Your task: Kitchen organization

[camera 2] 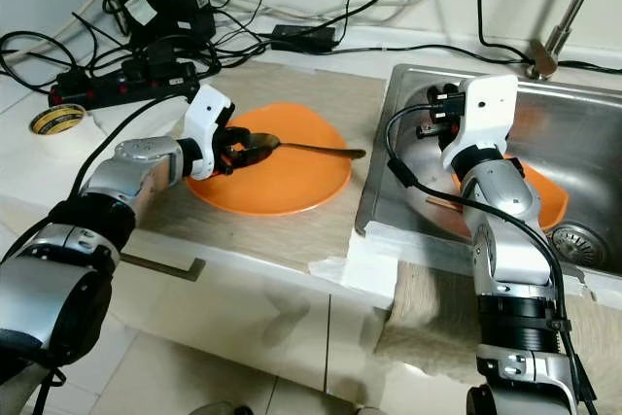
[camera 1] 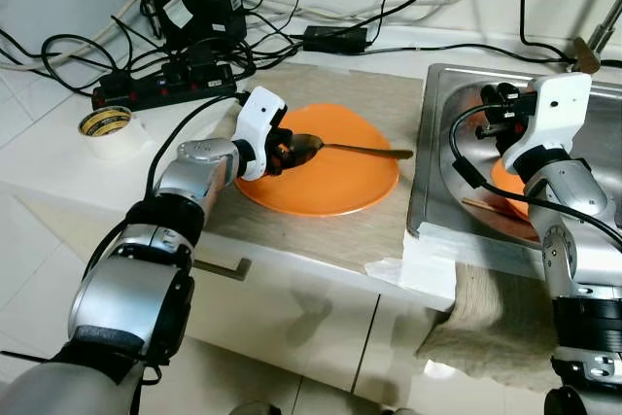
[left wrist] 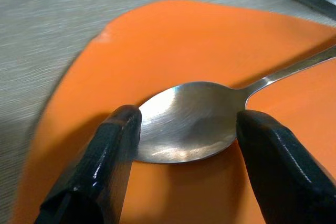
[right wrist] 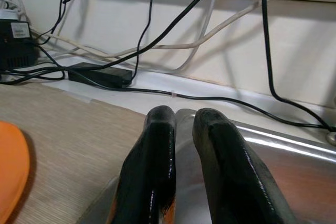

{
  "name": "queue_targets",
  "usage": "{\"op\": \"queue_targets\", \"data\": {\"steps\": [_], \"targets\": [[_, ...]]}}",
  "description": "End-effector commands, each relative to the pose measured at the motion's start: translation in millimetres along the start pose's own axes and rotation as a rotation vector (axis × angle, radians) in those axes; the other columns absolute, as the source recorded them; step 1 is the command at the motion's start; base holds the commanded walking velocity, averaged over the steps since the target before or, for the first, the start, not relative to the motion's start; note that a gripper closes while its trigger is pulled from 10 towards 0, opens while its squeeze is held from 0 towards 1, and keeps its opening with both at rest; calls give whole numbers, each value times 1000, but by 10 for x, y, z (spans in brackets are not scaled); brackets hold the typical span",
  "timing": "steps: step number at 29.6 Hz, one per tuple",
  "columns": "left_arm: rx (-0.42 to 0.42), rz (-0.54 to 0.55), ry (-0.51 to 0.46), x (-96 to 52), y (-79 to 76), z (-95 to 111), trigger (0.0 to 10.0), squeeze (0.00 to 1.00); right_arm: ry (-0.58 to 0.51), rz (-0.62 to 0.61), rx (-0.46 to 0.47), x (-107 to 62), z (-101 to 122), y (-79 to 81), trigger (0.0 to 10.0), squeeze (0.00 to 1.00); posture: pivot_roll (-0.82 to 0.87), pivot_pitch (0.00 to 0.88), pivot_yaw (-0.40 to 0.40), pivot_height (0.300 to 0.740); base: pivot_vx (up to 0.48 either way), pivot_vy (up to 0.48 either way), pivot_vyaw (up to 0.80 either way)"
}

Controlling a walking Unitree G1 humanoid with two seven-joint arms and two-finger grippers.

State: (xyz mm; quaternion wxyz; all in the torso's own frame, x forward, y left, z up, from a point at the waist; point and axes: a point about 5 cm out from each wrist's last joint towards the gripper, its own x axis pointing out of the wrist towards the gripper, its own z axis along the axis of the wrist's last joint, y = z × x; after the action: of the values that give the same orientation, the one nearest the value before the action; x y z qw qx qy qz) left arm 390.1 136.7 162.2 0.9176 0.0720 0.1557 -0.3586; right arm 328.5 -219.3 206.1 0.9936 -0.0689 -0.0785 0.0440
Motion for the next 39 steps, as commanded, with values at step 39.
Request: {"op": "queue_targets", "data": {"steps": [39], "targets": [[393, -306, -2, 11, -242, 451, 10000, 0, -46, 51, 32, 30, 111, 128, 10000, 0, -93, 0, 95, 740, 0, 0, 0]]}}
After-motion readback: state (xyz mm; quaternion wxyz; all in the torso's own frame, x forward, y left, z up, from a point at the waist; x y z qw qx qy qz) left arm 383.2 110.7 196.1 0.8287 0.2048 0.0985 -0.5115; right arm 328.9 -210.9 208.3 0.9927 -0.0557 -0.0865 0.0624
